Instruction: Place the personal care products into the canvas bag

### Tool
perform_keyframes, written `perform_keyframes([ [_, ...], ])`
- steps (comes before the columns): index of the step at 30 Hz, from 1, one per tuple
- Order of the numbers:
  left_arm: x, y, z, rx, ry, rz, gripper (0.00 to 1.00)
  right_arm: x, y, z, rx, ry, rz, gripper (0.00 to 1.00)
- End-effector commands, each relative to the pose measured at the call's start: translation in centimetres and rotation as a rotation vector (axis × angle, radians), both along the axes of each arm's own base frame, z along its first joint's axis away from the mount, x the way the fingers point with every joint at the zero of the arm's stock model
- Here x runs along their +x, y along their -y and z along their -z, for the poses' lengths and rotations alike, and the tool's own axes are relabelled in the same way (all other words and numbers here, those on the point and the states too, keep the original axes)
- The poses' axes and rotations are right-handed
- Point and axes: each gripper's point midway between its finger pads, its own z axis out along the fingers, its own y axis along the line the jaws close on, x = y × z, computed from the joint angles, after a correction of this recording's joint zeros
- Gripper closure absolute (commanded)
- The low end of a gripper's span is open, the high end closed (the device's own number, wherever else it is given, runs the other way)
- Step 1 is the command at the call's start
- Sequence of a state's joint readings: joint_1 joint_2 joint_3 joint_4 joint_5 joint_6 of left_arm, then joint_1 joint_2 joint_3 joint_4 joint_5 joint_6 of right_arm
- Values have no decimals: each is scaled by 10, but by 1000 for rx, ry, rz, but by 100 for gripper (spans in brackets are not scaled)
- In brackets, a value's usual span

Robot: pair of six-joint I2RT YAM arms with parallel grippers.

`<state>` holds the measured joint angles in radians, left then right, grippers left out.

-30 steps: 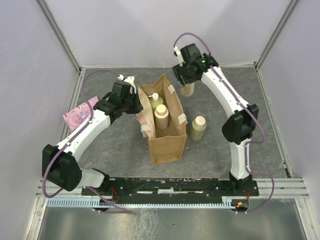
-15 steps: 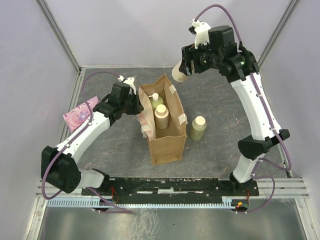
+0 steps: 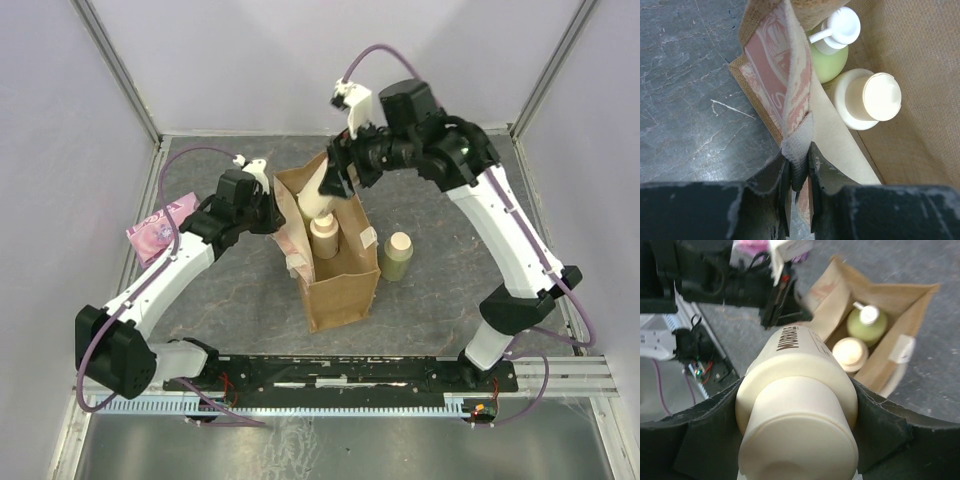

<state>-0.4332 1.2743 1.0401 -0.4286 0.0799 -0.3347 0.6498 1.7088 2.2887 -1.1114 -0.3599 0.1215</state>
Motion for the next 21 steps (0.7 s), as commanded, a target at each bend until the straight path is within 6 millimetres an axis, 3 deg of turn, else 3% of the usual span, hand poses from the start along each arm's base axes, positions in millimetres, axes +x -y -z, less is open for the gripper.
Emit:
perform_keyframes([
  [1,-18,-2,-1,22,-7,61,82,-22,-12,-17,34,72,-50,100],
  [9,-22,-7,-15,31,15,55,82,-21,-11,68,-197,-37,24,100],
  [21,-32,-9,-19,24,4,68,81,-3,-13,138,-317,-41,151,100],
])
